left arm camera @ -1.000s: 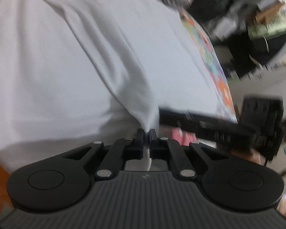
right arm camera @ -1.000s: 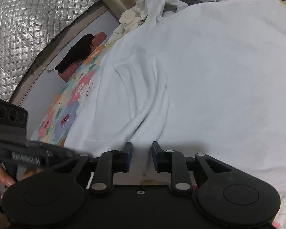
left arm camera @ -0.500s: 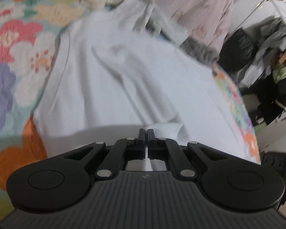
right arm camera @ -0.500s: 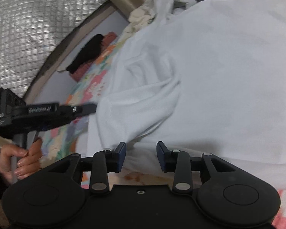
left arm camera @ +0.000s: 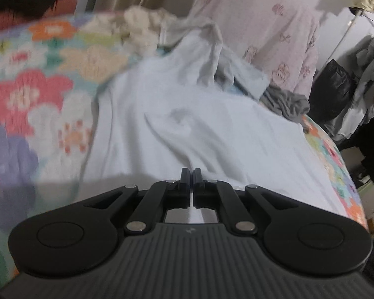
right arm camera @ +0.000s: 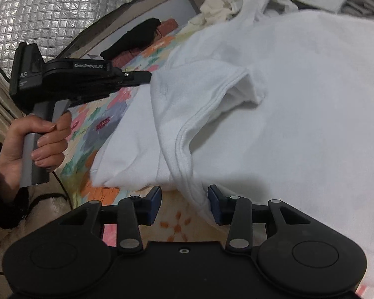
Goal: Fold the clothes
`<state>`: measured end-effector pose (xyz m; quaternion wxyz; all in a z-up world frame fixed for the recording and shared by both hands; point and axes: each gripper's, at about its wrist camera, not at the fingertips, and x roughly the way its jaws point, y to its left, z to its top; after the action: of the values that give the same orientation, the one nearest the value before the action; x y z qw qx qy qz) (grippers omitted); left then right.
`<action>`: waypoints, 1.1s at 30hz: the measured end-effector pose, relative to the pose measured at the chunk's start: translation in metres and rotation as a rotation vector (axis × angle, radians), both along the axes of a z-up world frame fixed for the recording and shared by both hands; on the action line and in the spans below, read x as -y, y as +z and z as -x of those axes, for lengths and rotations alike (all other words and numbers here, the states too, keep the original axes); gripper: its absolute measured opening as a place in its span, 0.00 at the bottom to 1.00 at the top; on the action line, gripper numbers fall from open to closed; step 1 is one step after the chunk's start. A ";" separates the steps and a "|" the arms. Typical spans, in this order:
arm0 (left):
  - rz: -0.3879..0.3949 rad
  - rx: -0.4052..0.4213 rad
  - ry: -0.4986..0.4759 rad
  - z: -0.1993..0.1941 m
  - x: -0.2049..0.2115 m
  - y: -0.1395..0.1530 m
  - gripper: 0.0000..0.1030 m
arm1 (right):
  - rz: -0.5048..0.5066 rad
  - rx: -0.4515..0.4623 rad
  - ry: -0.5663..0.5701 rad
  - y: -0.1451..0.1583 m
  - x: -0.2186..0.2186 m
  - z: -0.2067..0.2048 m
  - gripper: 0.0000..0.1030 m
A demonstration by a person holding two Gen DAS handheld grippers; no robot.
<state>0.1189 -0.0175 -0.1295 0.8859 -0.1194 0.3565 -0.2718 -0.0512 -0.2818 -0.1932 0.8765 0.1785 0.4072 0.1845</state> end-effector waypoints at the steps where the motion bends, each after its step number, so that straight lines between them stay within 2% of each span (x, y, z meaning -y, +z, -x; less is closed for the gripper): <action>1: -0.012 0.022 -0.011 -0.002 0.000 0.004 0.02 | 0.014 0.002 0.004 0.000 -0.001 -0.004 0.41; 2: -0.023 0.034 -0.027 -0.005 0.000 0.008 0.02 | 0.028 0.002 0.008 0.000 -0.003 -0.007 0.31; 3: -0.034 0.046 -0.043 -0.007 -0.001 0.012 0.04 | 0.042 0.003 0.012 0.000 -0.004 -0.011 0.09; 5: -0.033 0.020 -0.091 -0.007 -0.009 0.018 0.06 | 0.014 0.002 -0.024 0.002 0.001 -0.017 0.09; 6: -0.014 -0.007 -0.124 -0.003 -0.016 0.020 0.11 | -0.004 0.011 -0.044 0.005 0.006 -0.019 0.08; 8: 0.027 -0.067 -0.194 0.006 -0.026 0.021 0.32 | -0.012 0.017 -0.084 0.010 0.016 -0.025 0.07; 9: 0.027 -0.105 -0.236 0.012 -0.029 0.019 0.47 | 0.001 0.011 -0.106 0.013 0.021 -0.030 0.07; 10: 0.014 -0.133 -0.275 0.018 -0.029 0.017 0.53 | 0.009 0.013 -0.121 0.014 0.023 -0.034 0.07; 15: -0.073 -0.206 -0.418 0.044 -0.013 -0.003 0.60 | 0.010 0.015 -0.171 0.015 0.034 -0.052 0.07; 17: -0.106 -0.225 -0.435 0.047 -0.003 -0.009 0.61 | 0.006 0.005 -0.177 0.011 0.035 -0.053 0.07; 19: -0.140 -0.245 -0.445 0.048 0.003 -0.012 0.73 | 0.007 -0.003 -0.190 0.010 0.035 -0.057 0.07; 20: -0.149 -0.255 -0.445 0.049 0.003 -0.013 0.76 | 0.004 -0.006 -0.199 0.010 0.037 -0.057 0.07; 22: -0.152 -0.266 -0.435 0.053 -0.001 -0.014 0.76 | 0.004 -0.012 -0.226 0.010 0.039 -0.063 0.07; 24: -0.158 -0.230 -0.419 0.056 -0.005 -0.013 0.74 | -0.001 -0.015 -0.236 0.011 0.042 -0.068 0.07; 25: -0.176 -0.194 -0.399 0.057 -0.006 -0.012 0.64 | 0.000 -0.015 -0.235 0.011 0.043 -0.069 0.07; 26: -0.213 -0.149 -0.384 0.059 -0.005 -0.010 0.49 | 0.002 -0.018 -0.229 0.011 0.044 -0.070 0.07; 27: -0.248 -0.125 -0.390 0.059 -0.002 -0.010 0.07 | 0.003 -0.021 -0.224 0.010 0.044 -0.070 0.07; 28: -0.276 -0.117 -0.406 0.058 0.001 -0.011 0.01 | 0.004 -0.025 -0.219 0.009 0.044 -0.071 0.08; 33: -0.292 -0.111 -0.358 0.043 0.000 -0.008 0.01 | -0.098 -0.032 -0.193 0.009 0.055 -0.061 0.15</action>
<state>0.0759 -0.0179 -0.1373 0.8105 0.0602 0.4557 -0.3630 0.0097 -0.3372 -0.1842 0.8738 0.2622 0.3927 0.1162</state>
